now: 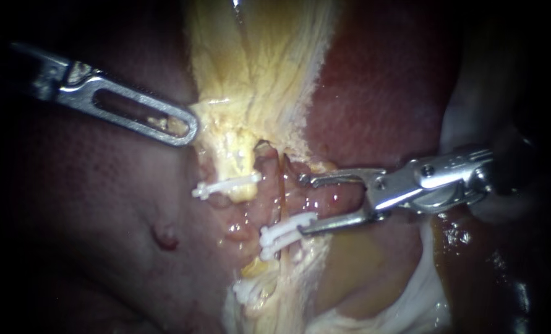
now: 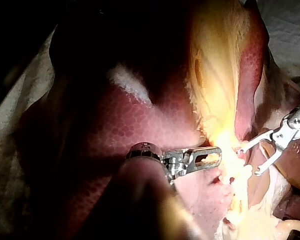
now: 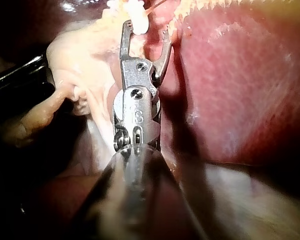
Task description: Going back second clip right tube
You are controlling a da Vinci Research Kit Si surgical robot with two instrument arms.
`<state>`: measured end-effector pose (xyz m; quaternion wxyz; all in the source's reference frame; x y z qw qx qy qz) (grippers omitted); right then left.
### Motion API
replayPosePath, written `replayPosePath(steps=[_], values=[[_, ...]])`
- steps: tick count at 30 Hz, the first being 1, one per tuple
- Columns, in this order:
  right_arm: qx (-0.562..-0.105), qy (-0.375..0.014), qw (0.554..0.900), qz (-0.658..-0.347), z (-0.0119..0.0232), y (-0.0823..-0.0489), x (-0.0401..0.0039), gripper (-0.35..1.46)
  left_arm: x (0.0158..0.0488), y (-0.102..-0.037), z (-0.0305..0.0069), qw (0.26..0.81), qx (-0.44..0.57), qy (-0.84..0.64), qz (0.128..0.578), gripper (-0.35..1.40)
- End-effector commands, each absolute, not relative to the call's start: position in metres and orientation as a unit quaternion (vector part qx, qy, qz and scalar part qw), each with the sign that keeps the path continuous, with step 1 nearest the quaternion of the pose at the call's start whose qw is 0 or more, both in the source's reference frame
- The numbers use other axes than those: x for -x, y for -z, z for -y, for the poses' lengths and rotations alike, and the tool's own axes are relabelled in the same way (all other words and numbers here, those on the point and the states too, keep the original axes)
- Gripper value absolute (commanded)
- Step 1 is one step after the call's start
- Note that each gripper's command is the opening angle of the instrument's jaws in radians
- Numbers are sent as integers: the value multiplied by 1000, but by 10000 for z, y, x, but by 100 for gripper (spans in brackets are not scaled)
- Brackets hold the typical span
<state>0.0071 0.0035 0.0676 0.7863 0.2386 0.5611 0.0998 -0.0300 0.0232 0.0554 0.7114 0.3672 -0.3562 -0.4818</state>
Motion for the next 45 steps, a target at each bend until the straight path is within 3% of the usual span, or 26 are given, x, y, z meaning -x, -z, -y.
replayPosePath(steps=[1, 11, 32, 45], values=[[-235, -98, 787, -562, -38, -670, -66, 50, 299, -553, -232, 711, -367, 482, 356, -35], [-219, -89, 790, -566, -57, -642, -38, 50, 301, -556, -231, 712, -366, 482, 356, -35], [-217, -86, 787, -571, -60, -637, -29, 50, 345, -628, -216, 723, -365, 472, 348, -35], [-216, -87, 786, -573, -63, -630, -28, 50, 353, -643, -216, 727, -364, 468, 346, -35]])
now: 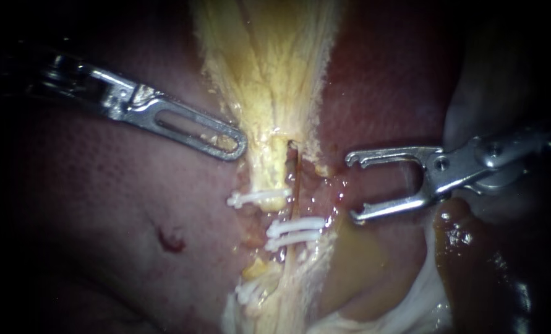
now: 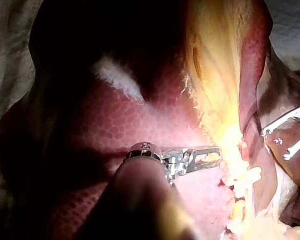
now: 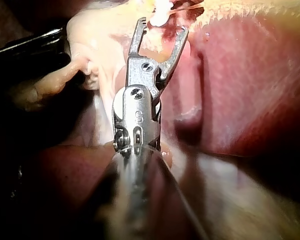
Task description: Going back second clip right tube
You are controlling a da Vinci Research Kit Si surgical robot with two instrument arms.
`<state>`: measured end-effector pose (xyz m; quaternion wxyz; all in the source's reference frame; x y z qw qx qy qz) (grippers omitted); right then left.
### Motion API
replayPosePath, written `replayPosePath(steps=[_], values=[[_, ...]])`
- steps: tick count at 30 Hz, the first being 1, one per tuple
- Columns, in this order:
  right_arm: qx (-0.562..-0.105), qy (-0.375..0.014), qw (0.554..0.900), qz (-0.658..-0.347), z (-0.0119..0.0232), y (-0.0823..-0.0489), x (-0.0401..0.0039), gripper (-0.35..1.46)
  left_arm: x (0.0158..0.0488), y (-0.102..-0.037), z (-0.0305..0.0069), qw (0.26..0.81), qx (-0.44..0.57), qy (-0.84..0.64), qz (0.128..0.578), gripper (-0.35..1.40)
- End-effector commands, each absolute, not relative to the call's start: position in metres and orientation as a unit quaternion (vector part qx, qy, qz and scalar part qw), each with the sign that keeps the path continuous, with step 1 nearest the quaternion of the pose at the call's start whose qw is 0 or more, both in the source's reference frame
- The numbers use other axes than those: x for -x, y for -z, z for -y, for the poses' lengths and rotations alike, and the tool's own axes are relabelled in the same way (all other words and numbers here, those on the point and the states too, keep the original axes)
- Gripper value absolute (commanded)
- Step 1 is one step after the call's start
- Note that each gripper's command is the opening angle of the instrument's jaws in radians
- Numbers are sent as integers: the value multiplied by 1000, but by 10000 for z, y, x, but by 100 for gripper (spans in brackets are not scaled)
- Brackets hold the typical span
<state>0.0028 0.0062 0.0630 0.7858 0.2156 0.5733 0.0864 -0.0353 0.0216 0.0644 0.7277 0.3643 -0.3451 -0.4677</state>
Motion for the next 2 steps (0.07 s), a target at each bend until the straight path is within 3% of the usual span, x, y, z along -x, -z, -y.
replayPosePath(steps=[1, 2], values=[[-216, -87, 786, -573, -63, -630, -28, 50, 352, -643, -216, 727, -364, 468, 346, -35], [-216, -87, 786, -573, -63, -630, -28, 50, 352, -643, -216, 727, -365, 467, 346, -35]])
